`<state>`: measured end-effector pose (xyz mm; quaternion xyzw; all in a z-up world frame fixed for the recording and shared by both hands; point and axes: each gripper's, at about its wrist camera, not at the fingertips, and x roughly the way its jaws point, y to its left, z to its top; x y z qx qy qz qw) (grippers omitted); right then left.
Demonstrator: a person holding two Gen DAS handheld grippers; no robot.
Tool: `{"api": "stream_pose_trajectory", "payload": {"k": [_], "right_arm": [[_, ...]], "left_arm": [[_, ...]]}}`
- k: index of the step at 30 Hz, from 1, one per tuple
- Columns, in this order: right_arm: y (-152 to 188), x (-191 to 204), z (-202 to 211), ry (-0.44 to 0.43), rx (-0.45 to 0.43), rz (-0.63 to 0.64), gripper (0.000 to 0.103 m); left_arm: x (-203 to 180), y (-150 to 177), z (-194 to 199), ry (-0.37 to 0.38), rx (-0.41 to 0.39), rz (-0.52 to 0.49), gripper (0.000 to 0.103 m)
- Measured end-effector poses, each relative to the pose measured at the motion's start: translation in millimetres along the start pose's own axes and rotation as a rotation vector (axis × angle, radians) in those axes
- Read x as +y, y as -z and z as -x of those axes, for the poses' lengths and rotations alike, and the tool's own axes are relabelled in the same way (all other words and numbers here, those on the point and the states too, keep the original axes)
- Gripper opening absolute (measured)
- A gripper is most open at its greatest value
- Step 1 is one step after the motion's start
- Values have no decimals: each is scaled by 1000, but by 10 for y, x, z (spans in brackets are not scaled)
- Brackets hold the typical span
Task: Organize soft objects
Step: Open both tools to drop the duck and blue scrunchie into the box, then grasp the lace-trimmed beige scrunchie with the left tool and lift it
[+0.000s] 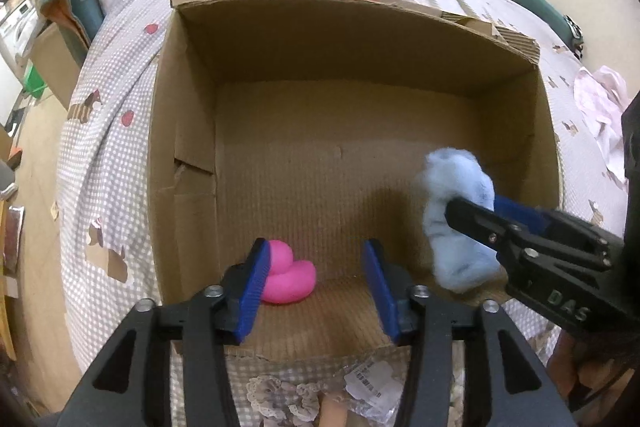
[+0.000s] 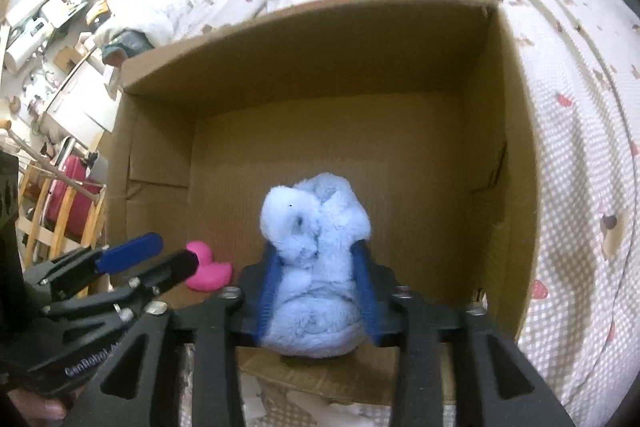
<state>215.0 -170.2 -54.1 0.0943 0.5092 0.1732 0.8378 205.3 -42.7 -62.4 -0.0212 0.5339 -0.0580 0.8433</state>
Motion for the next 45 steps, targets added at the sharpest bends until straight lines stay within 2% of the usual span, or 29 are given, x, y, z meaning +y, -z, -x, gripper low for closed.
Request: {"api": "stream_pose_trajectory", "payload": {"k": [1,3,4,11,15,23,27,32,35,40,45], "right_arm": [[-10,6,35,-1,-21,-3,75],[-35,23,95,13,-55,-3,77],[-53,35,109,22,-62,4,77],[-82,8,148,4,-60,-1,78],[-39,-41,183,16,-54,-3,78],[104,-109,395,-15,-49,-58,77],[191,-58,521,-19,-51,-49,77],[346,-70,633,-26,-49,-70,77],[455,-92,695,-30,-43,-99,77],[646,-101,758,-9,-22,-111,77],[909,-181,833,8,7,-145,77]], "left_arm": [[-13,7,24,-1,-5,0,58],[-16,11,73,-14,-17,8,71],[-6,10,86,-13,-19,16,73],[34,16,139,-13,-22,30,74],[115,59,258,31,-18,75,74],[330,182,584,20,-51,129,74],[497,342,713,-20,-54,157,74],[756,585,672,-14,34,252,74],[886,770,516,-6,134,322,74],[780,1010,143,41,302,327,74],[676,1049,-119,33,352,294,72]]}}
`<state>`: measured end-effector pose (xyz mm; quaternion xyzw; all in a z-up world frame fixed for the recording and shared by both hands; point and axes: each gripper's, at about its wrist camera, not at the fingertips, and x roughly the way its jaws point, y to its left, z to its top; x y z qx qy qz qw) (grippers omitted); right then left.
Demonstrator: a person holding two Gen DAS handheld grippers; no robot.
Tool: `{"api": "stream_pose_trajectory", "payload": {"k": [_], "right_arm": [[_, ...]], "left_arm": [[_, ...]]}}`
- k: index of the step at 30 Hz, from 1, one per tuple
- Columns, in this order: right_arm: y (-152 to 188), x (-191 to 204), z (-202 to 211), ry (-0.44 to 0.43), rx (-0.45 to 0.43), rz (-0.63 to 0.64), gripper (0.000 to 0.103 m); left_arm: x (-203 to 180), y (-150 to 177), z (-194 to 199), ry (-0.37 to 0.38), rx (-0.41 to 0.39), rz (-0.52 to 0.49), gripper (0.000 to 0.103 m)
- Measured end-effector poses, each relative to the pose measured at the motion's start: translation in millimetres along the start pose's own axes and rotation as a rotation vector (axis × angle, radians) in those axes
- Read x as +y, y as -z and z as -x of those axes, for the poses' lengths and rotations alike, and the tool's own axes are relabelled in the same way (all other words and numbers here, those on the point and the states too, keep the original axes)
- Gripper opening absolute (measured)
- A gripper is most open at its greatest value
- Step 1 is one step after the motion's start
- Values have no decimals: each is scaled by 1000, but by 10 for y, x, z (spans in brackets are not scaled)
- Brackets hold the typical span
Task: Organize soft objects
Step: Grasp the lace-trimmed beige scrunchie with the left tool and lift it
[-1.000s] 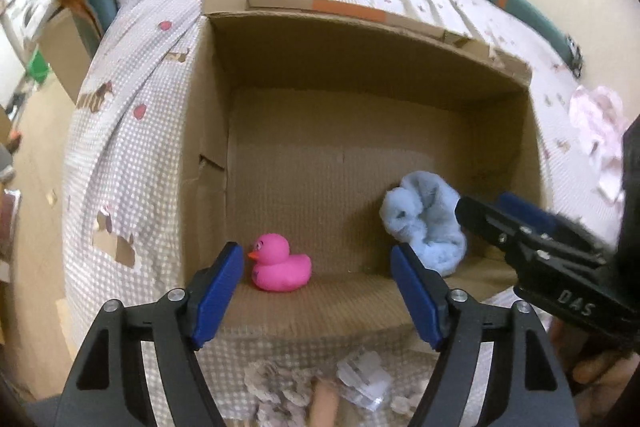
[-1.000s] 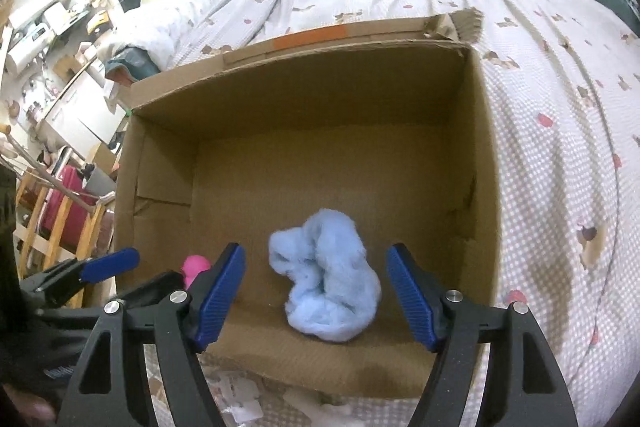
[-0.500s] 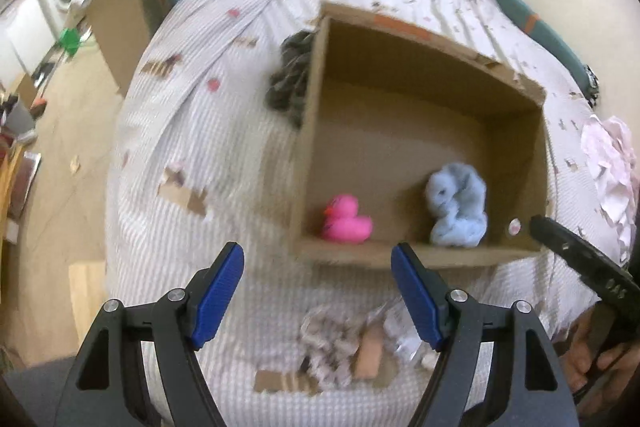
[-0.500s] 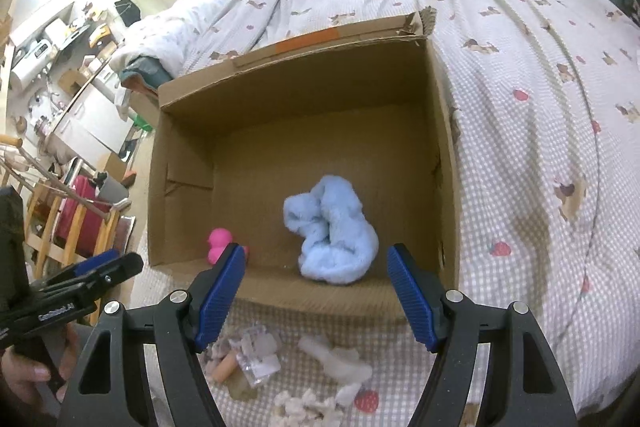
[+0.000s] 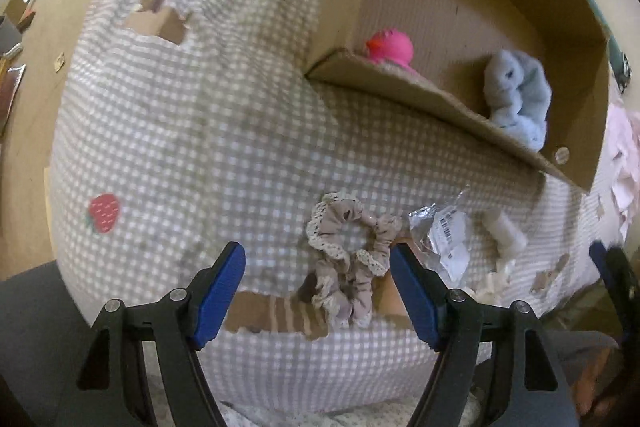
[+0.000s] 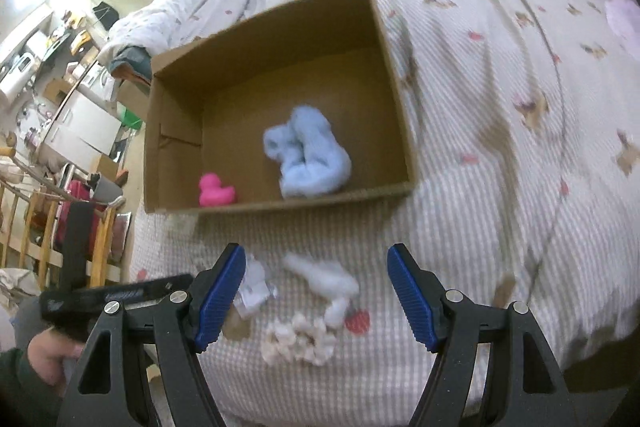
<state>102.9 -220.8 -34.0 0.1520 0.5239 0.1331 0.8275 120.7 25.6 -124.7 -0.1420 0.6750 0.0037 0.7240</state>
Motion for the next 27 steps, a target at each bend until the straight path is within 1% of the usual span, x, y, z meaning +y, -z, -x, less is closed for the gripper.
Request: {"api": "stream_pose_trajectory", "payload": {"k": [2,5,9,10,11,14,16,19,23,25,27], "right_arm": [[96,-42,-7,16,18,-12,77],[188,-77,-74,61,57,-6,77],[205,-83,-129,92,74,12,77],[196,-78,-145,96,76,12,77],[190,-82,-162,100,78,10,77],[187,-76,-232,108,88,13,77],[177,-63,-263,111,95,17,77],[172,-76,-299,112,100,16,77],[165,-98,-305,109,99,10,77],[165,-111,-314,106,100,6,77],[164,-120,-294,105,102,4,77]], "left_arm": [[-82,0,-88,-8,17,-28,72],[-208,16,-202,-54,29,-84,72],[-289,38,-323,-104,36,-130,71],[-309,44,-347,-137,31,-155,68],[-306,43,-354,-149,25,-155,62],[-302,10,-351,-146,17,-119,49],[-261,6,-313,-138,18,-111,47],[-208,7,-267,-141,19,-111,40],[-6,3,-123,-162,14,-100,23],[113,-57,-63,-151,12,-82,21],[168,-76,-14,-157,0,-70,16]]}}
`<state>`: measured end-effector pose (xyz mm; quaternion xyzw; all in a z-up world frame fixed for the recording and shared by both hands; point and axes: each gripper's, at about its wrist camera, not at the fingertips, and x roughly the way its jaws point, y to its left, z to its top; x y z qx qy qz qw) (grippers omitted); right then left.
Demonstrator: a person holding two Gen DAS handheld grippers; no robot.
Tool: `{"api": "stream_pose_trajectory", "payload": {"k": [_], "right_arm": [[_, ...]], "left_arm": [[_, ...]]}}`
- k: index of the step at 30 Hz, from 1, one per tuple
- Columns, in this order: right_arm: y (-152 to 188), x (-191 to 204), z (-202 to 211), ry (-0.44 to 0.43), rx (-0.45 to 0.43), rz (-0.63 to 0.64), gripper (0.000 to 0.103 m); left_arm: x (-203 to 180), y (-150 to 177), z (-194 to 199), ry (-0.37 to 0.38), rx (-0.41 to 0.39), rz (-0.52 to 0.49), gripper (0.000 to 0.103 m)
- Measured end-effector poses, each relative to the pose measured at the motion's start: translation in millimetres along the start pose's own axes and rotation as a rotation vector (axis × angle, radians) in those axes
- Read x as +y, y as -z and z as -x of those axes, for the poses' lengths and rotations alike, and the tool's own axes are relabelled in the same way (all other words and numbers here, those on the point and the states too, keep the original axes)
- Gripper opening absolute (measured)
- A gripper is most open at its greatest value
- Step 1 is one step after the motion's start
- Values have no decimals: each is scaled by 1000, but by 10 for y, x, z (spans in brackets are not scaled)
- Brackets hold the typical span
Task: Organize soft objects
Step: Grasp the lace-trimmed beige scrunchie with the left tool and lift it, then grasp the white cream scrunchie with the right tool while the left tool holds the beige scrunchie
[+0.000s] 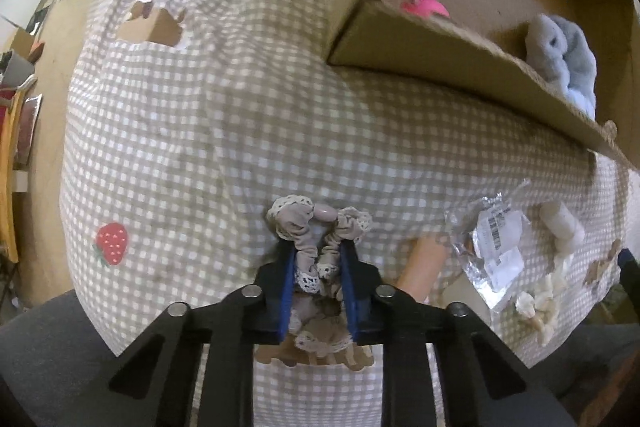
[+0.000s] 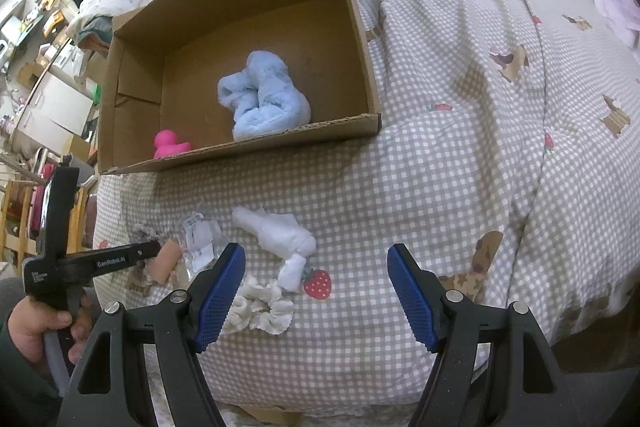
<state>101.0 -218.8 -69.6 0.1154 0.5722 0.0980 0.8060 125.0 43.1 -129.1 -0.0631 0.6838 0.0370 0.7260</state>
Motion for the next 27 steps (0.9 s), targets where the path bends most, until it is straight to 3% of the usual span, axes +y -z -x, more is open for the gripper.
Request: {"api": "stream_pose_trajectory", "payload": {"k": [5,7,13,16,20,24,25,26,27], "right_arm": [[23,20,-30,3,16,9,77],[32,34,-63,-15,35,6,77],[102,131,-282,-198,173,-42,77],[138,190,-415,-209,233,-41,77],[202,249,-652,-216,336,-71,77],[192,402,-773,-173,339,-7,77],[187,434,-804,-175,335,7,68],[183,466,-825,-175,333,20,46],[185,487,-848,-175,340,32,37]], "left_arm": [[264,-49,208,-20,-51,43,15],[310,-13,411,8,-96,52,15],[329,212,756,101,-151,-8,15],[299,256,729,130,-144,0,15],[125,302,789,99,-171,-37,15],[81,383,887,87,-169,-39,15],[93,349,856,87,-164,-35,15],[74,320,806,86,-161,-32,15],[82,314,783,85,-157,-29,15]]}}
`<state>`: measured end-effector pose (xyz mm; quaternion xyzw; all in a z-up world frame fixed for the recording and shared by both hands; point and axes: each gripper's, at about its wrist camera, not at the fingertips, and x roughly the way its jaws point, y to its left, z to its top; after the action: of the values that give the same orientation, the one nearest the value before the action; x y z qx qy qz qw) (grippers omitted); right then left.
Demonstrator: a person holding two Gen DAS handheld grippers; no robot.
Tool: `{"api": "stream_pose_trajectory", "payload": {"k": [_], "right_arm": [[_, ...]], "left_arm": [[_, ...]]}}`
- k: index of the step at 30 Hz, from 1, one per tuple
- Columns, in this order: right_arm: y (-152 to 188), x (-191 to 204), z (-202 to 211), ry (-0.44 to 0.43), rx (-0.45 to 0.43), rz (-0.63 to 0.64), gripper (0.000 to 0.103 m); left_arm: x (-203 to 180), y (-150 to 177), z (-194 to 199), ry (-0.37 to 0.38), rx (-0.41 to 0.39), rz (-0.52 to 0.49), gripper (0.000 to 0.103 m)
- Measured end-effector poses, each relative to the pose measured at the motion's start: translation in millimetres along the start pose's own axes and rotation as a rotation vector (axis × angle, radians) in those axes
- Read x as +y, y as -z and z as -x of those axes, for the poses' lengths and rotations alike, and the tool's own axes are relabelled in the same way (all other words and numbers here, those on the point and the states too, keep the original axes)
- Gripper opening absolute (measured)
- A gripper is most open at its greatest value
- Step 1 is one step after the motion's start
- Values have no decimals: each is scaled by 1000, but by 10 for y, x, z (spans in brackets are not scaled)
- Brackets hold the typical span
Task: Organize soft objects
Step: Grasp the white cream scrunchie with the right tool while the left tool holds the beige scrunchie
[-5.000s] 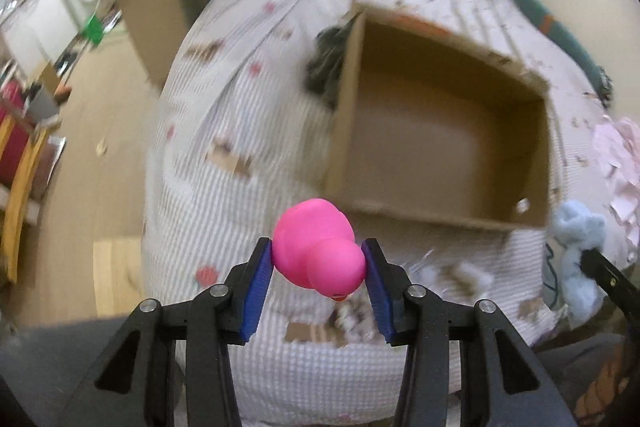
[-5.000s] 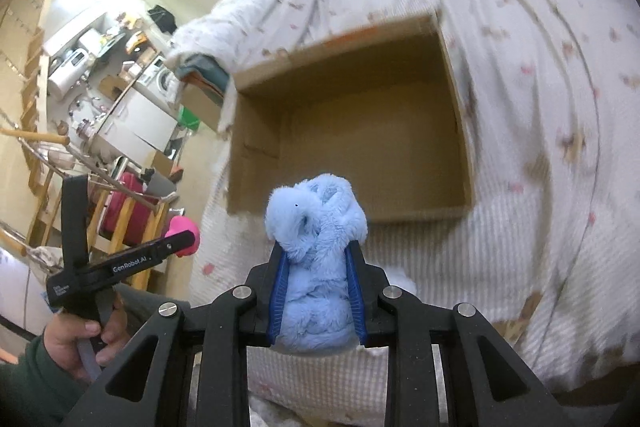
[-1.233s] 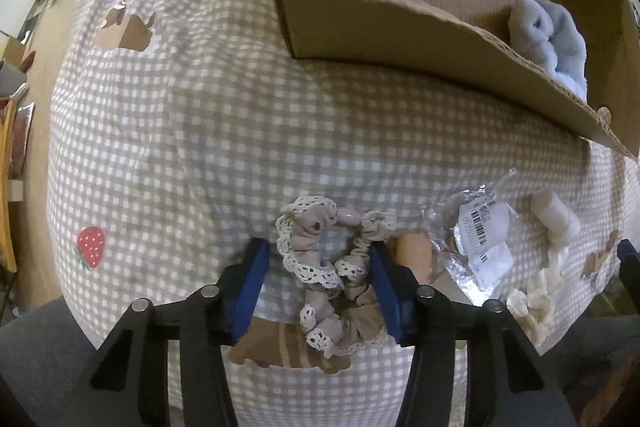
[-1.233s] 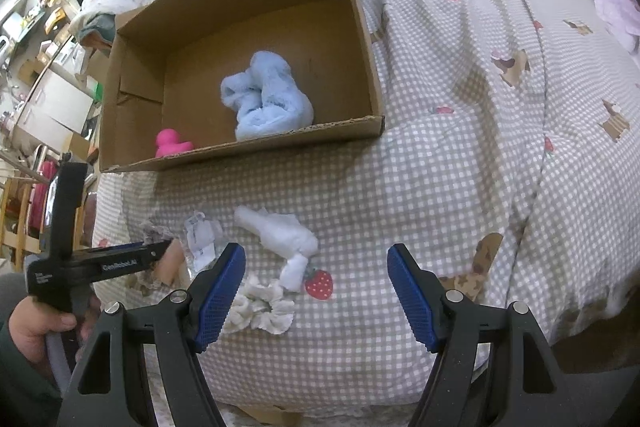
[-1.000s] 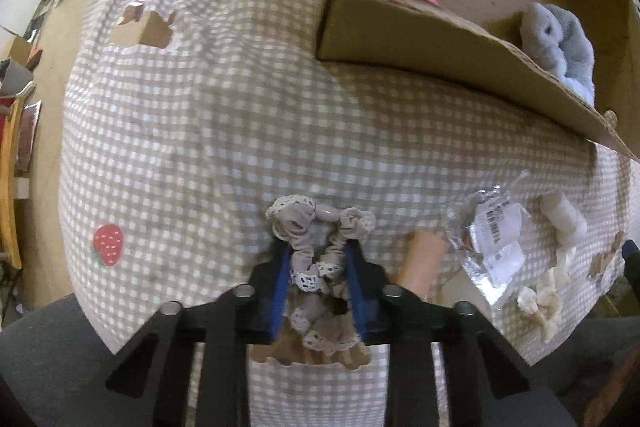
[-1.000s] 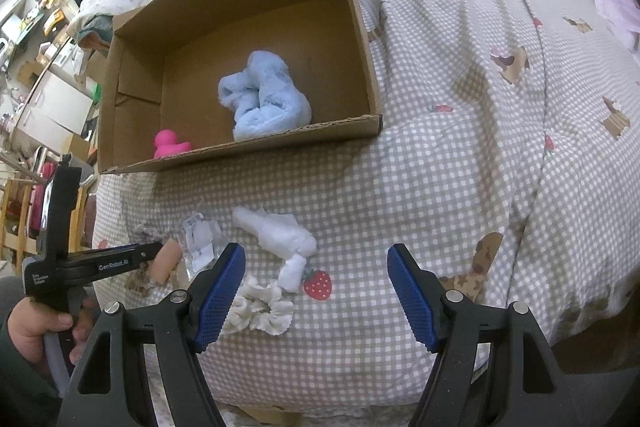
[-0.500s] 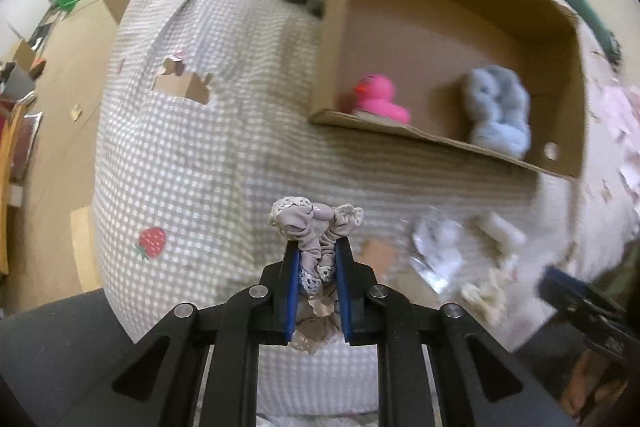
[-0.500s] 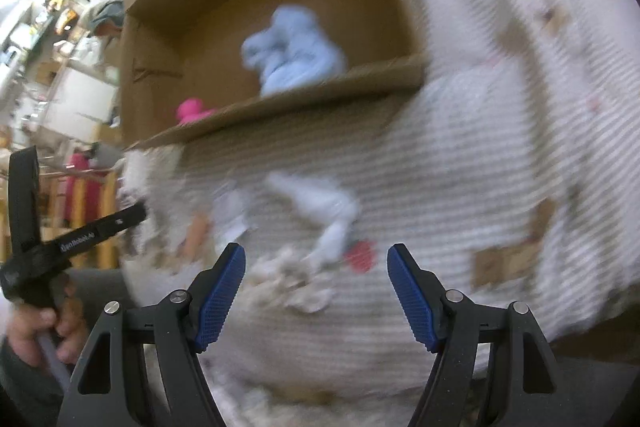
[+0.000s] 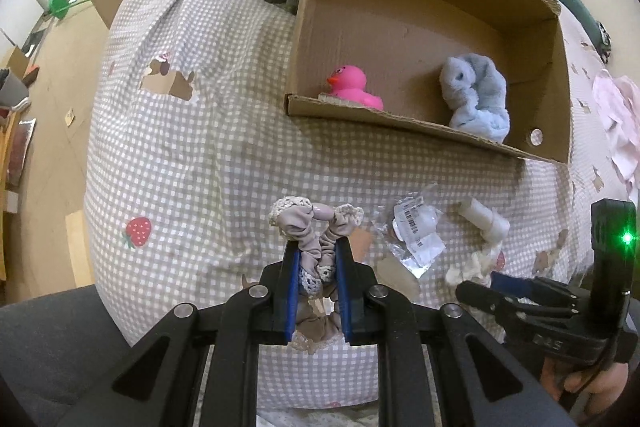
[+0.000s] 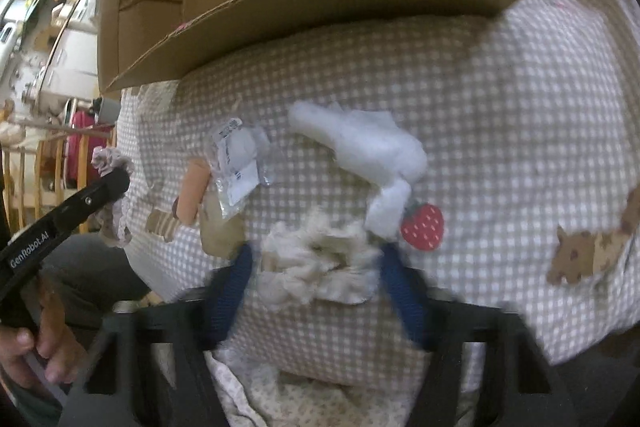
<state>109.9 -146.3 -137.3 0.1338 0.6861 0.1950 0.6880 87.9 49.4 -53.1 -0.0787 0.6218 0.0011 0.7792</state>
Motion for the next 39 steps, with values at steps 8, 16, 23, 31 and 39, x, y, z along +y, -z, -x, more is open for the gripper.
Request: {"api": "stream_pose_trajectory", "payload": {"k": [8,16,23,31,39], "right_arm": [[92,171,157,-27,-24,79,21],[257,274,332,-32,-80,112,21],[374,293,588,-59,-144,161,21],[473,260,954,-105,-284,193,21],[422,180,1433,-43,-460,187,21]], "left_arm": [[-43,27,-105,-13,3,-6,15],[-69,27,-119,-32,2,-11,15],[-52,44,-124,-73,-3,-4,15],[-41,40,-96,-89,-32,19,15],[-71,-75,257,-88,-146,12,15]]}}
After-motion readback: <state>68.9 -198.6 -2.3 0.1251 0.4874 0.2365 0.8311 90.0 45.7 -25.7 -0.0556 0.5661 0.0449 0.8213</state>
